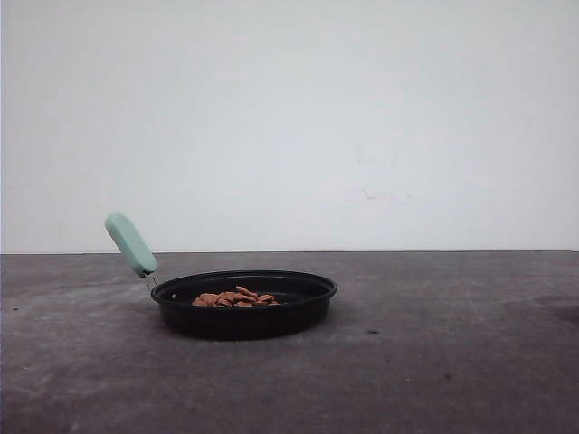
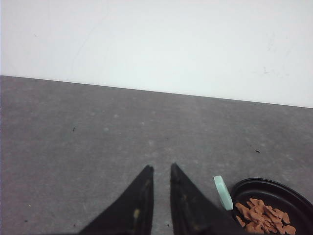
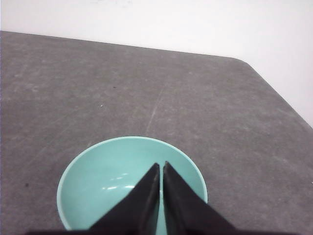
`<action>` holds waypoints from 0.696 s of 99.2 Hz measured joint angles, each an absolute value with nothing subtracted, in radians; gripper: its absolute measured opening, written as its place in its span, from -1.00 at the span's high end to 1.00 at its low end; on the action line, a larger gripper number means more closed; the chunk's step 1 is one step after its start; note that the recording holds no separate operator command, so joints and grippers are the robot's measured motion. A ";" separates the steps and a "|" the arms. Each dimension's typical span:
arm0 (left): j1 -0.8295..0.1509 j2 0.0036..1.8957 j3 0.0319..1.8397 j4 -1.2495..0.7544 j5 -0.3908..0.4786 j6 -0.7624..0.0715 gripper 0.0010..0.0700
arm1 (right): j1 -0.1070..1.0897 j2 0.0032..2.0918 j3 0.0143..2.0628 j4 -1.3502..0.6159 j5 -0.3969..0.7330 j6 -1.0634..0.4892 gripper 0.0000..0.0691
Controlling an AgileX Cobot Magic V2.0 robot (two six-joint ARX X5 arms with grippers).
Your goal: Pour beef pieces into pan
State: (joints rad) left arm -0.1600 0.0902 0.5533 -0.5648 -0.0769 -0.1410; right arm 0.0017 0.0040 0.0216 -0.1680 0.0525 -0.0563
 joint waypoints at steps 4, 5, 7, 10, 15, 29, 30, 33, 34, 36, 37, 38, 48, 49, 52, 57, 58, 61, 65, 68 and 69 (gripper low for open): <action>-0.160 0.090 0.553 -0.565 -0.077 -0.141 0.92 | 0.002 0.004 0.022 -0.168 0.052 -0.056 0.97; -0.160 0.090 0.554 -0.565 -0.077 -0.141 0.92 | 0.002 0.004 0.022 -0.168 0.052 -0.056 0.97; -0.160 0.090 0.554 -0.565 -0.077 -0.141 0.92 | 0.002 0.004 0.022 -0.168 0.052 -0.056 0.97; -0.160 0.090 0.553 -0.565 -0.077 -0.141 0.92 | 0.002 0.004 0.022 -0.168 0.052 -0.056 0.97; -0.160 0.090 0.554 -0.565 -0.077 -0.141 0.92 | 0.002 0.004 0.022 -0.168 0.052 -0.056 0.97; -0.160 0.085 0.553 -0.567 -0.078 -0.123 0.92 | 0.002 0.004 0.022 -0.168 0.052 -0.056 0.97; -0.160 0.083 0.553 -0.569 -0.079 -0.120 0.92 | 0.002 0.004 0.022 -0.168 0.052 -0.056 0.97; -0.160 0.076 0.553 -0.578 -0.080 -0.109 0.92 | 0.002 0.004 0.022 -0.168 0.052 -0.056 0.97; -0.160 0.073 0.552 -0.580 -0.080 -0.104 0.92 | 0.002 0.004 0.022 -0.168 0.052 -0.056 0.97; -0.160 0.065 0.547 -0.581 -0.081 -0.093 0.92 | 0.002 0.004 0.022 -0.168 0.052 -0.056 0.97; -0.160 0.060 0.544 -0.579 -0.081 -0.089 0.92 | 0.002 0.004 0.022 -0.168 0.052 -0.056 0.97; -0.160 0.056 0.539 -0.577 -0.082 -0.084 0.92 | 0.002 0.004 0.022 -0.168 0.052 -0.056 0.97; -0.160 0.004 0.432 -0.513 -0.102 -0.036 0.92 | 0.002 0.004 0.022 -0.168 0.052 -0.056 0.97; -0.160 0.004 0.420 -0.508 -0.104 -0.034 0.92 | 0.002 0.004 0.022 -0.168 0.052 -0.056 0.97; -0.159 0.008 0.375 -0.479 -0.105 -0.027 0.92 | 0.002 0.004 0.022 -0.168 0.052 -0.056 0.97; -0.159 0.006 0.297 -0.452 -0.104 -0.026 0.92 | 0.002 0.004 0.022 -0.168 0.052 -0.056 0.97; -0.159 0.006 0.282 -0.448 -0.102 -0.026 0.92 | 0.002 0.004 0.022 -0.168 0.052 -0.056 0.97; -0.159 0.006 0.237 -0.434 -0.098 -0.031 0.92 | 0.003 0.004 0.022 -0.168 0.053 -0.056 0.97; -0.159 0.006 0.184 -0.414 -0.097 -0.044 0.92 | 0.003 0.004 0.022 -0.168 0.052 -0.056 0.97; -0.159 0.006 0.150 -0.405 -0.097 -0.054 0.92 | 0.003 0.004 0.022 -0.168 0.052 -0.057 0.97; -0.158 0.006 0.134 -0.401 -0.098 -0.059 0.92 | 0.003 0.004 0.022 -0.168 0.052 -0.057 0.97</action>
